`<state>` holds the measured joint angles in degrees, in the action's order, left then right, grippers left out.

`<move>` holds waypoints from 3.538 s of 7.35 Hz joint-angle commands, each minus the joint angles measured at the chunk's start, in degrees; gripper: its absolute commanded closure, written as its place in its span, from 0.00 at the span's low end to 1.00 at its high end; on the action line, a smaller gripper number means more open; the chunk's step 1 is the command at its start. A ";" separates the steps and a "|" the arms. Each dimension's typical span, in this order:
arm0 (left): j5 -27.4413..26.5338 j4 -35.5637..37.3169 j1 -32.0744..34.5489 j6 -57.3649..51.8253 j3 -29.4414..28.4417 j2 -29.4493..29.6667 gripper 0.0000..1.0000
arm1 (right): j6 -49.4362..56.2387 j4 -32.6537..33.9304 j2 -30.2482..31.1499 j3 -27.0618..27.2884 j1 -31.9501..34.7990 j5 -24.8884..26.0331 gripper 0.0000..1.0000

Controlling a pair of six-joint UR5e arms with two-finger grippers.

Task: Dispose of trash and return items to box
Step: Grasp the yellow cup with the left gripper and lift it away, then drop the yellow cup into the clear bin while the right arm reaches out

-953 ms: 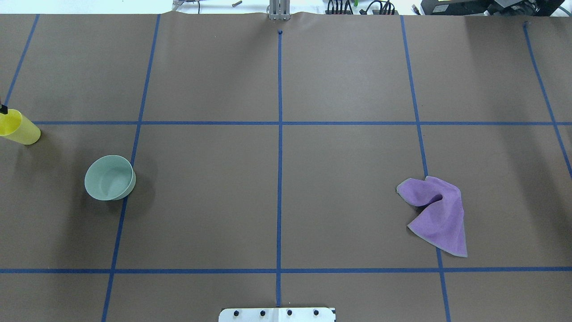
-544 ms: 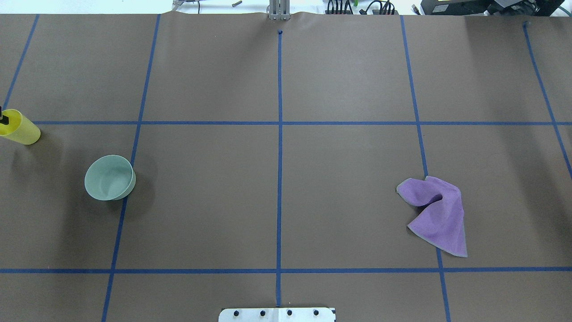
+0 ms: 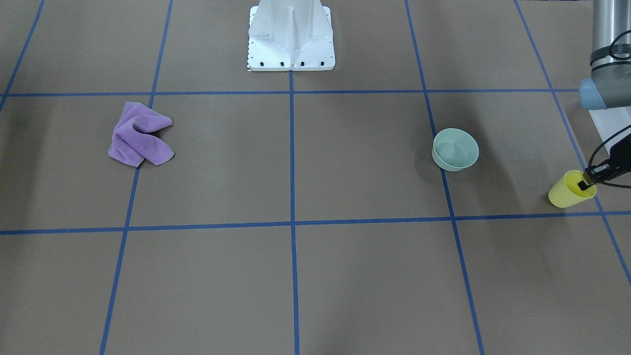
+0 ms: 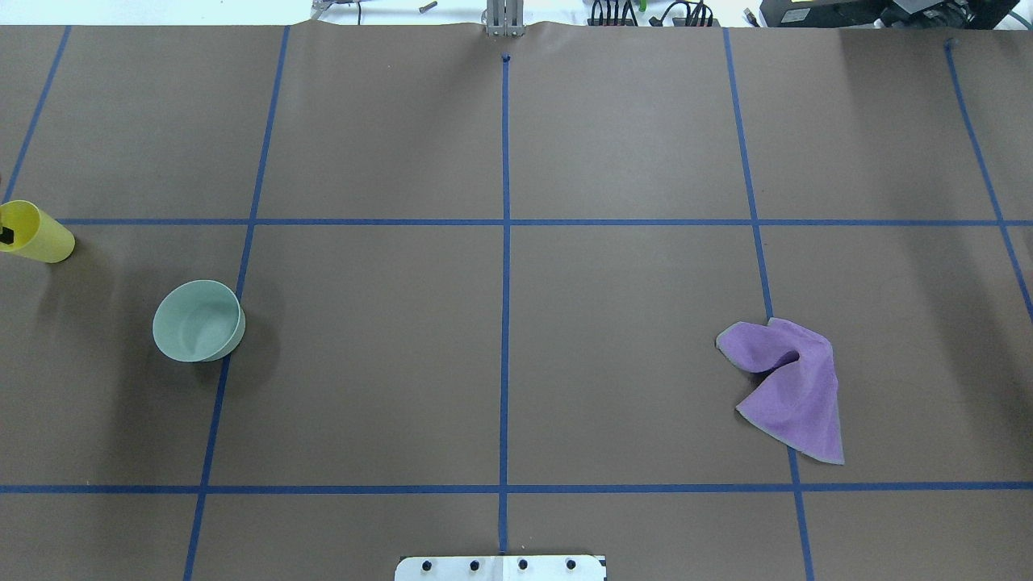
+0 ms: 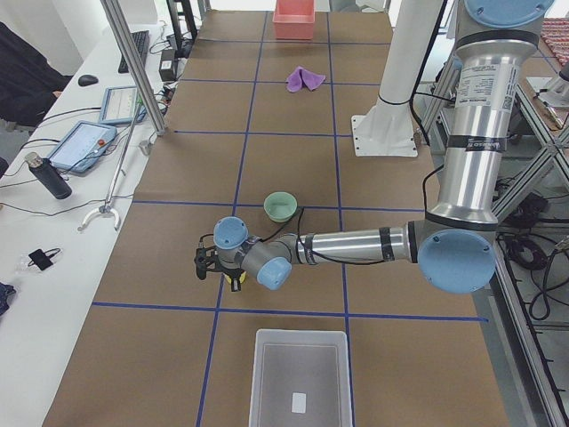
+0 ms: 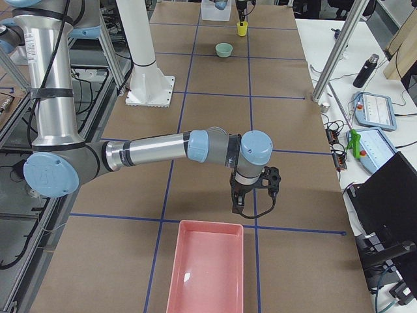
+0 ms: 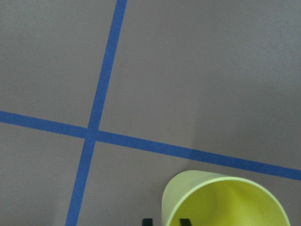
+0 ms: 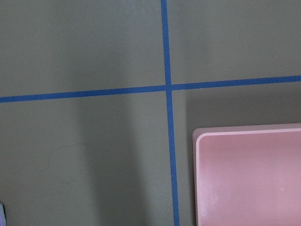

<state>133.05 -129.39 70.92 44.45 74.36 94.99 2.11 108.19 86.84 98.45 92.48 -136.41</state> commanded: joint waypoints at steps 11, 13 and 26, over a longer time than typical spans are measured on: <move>8.92 30.67 31.89 -54.22 6.67 -6.12 1.00 | -30.11 -12.65 -1.14 10.79 -20.91 -1.68 0.00; 5.83 33.58 35.24 -64.45 7.46 -9.71 1.00 | -35.65 -12.65 -1.49 12.02 -25.14 -0.89 0.00; 2.74 20.41 24.53 -54.57 1.49 -16.68 0.31 | -36.56 -12.57 -0.44 11.59 -30.69 3.51 0.00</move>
<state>135.56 -107.27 95.92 -11.55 76.86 77.91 -34.45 95.60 86.54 110.06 62.58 -133.09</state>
